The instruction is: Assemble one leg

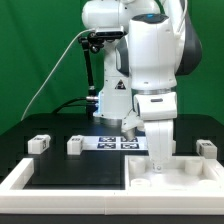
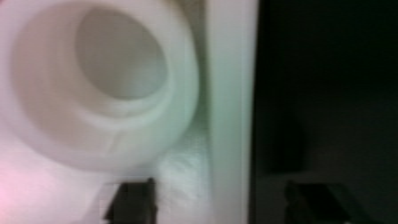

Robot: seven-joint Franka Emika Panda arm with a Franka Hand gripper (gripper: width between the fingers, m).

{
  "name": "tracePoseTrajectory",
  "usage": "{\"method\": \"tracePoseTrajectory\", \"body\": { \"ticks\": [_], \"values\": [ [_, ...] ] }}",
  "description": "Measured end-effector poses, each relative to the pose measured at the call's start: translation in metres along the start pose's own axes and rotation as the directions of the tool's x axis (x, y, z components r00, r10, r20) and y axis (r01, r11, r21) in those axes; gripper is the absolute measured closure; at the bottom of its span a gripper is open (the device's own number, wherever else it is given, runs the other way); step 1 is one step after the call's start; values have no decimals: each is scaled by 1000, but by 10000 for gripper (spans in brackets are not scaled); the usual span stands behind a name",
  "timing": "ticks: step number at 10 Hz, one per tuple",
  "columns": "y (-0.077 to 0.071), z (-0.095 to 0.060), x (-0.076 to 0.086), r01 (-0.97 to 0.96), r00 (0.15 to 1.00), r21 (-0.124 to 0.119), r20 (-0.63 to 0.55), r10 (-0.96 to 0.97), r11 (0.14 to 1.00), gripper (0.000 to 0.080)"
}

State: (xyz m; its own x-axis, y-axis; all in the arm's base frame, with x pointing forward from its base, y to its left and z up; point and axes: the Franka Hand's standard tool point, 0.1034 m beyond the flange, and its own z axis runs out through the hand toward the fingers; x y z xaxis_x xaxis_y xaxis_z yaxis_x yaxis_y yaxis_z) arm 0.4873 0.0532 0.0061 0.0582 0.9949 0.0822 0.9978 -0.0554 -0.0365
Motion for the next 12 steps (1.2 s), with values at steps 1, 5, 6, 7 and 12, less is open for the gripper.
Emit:
{"method": "tracePoseTrajectory", "body": {
  "ticks": [1, 5, 6, 7, 12],
  "values": [
    [0, 0, 0, 0, 1000, 0, 0, 0, 1000, 331],
    [0, 0, -1, -2, 1000, 0, 0, 2, 1000, 153],
    [0, 0, -1, -2, 1000, 0, 0, 2, 1000, 151],
    [0, 0, -1, -2, 1000, 0, 0, 2, 1000, 151],
    [-12, -47, 24, -174, 984, -61, 15, 175, 983, 151]
  ]
}}
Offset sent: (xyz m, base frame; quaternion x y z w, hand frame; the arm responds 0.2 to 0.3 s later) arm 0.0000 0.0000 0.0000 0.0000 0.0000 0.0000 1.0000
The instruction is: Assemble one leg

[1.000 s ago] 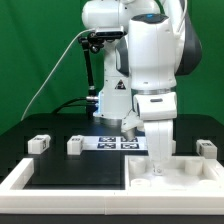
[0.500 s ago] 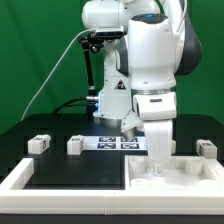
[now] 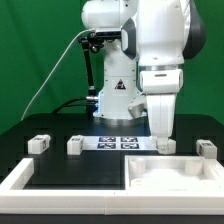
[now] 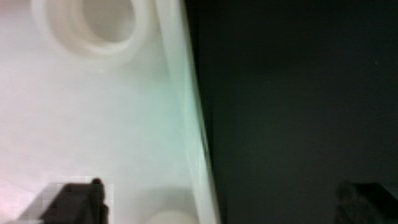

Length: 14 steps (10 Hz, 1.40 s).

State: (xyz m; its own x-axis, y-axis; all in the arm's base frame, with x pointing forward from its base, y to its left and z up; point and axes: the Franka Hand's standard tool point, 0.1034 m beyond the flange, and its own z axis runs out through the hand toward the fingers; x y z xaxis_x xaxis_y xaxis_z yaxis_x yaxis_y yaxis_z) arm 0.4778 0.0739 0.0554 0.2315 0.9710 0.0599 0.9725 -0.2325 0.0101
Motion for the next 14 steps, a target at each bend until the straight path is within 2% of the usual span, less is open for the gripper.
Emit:
{"method": "tracePoseTrajectory", "body": {
  "ticks": [1, 3, 5, 6, 7, 8, 9, 10, 11, 12, 14],
  "values": [
    [-3, -2, 4, -8, 1000, -3, 0, 8, 1000, 151],
    [-3, 0, 3, -21, 1000, 0, 0, 21, 1000, 151],
    [-5, 0, 3, -210, 978, 2, -2, 210, 978, 151],
    [-13, 4, 3, -360, 933, 14, -1, 360, 933, 151],
    [-23, 6, 14, -551, 834, 21, -11, 552, 834, 151],
    [-29, 7, 26, -665, 746, 32, -10, 665, 746, 151],
    [-35, 7, 41, -782, 623, 42, -6, 782, 622, 151],
    [-40, 7, 55, -853, 520, 48, -3, 854, 519, 151],
    [-44, 7, 63, -890, 454, 53, 0, 891, 454, 151],
    [-48, 7, 71, -938, 343, 62, 9, 939, 341, 151],
    [-50, 7, 74, -960, 275, 68, 15, 961, 273, 151]
  ]
}}
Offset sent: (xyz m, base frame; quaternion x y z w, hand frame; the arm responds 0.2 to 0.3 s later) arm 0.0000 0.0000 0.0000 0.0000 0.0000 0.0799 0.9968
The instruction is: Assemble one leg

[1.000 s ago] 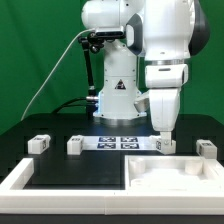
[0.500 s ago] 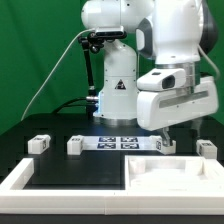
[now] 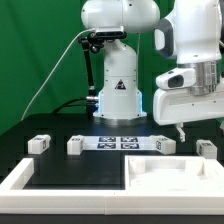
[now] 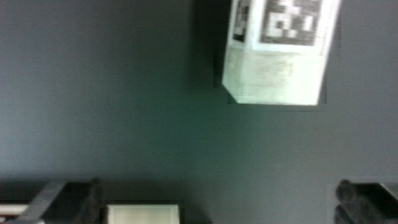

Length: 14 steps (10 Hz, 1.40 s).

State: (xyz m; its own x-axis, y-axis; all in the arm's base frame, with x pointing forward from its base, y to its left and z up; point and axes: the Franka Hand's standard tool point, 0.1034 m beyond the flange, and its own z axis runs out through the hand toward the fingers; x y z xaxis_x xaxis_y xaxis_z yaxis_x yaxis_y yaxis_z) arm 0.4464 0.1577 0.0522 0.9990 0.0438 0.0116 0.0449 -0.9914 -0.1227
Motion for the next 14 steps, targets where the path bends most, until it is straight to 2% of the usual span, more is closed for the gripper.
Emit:
{"method": "tracePoseTrajectory", "body": {
  "ticks": [1, 2, 3, 4, 5, 8, 10, 12, 14],
  "values": [
    [1, 0, 0, 18, 1000, -1, 1, -18, 1000, 151],
    [9, 3, -4, 47, 999, -4, 25, -47, 999, 151],
    [5, 5, -12, 7, 998, -9, 66, -7, 1000, 151],
    [-5, 6, -20, 11, 989, -17, 150, -8, 1000, 151],
    [-11, 5, -20, 17, 966, -21, 258, -11, 1000, 151],
    [-20, 14, -24, 11, 868, -51, 496, 16, 999, 151],
    [-19, 20, -28, 4, 775, -63, 631, 37, 998, 151],
    [-19, 29, -31, -8, 713, -71, 699, 56, 997, 151],
    [-20, 38, -32, -18, 712, -70, 700, 62, 997, 151]
  ]
}}
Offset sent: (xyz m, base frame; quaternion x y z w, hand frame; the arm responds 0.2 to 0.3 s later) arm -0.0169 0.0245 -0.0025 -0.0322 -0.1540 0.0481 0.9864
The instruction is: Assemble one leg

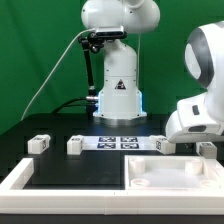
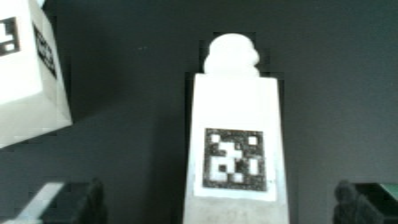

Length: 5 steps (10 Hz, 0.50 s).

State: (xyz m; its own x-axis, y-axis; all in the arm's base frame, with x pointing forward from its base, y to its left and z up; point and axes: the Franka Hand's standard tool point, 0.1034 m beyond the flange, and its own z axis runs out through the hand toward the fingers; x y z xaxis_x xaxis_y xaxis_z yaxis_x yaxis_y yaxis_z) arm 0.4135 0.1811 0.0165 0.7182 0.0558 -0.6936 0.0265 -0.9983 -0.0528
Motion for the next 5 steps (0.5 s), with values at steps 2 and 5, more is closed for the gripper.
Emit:
{"method": "tracePoseTrajectory", "body": {
  "ticks": [2, 5],
  "values": [
    [1, 6, -2, -3, 1000, 1, 10, 3, 1000, 151],
    [1, 16, -6, -2, 1000, -3, 19, 2, 1000, 151]
  ]
}}
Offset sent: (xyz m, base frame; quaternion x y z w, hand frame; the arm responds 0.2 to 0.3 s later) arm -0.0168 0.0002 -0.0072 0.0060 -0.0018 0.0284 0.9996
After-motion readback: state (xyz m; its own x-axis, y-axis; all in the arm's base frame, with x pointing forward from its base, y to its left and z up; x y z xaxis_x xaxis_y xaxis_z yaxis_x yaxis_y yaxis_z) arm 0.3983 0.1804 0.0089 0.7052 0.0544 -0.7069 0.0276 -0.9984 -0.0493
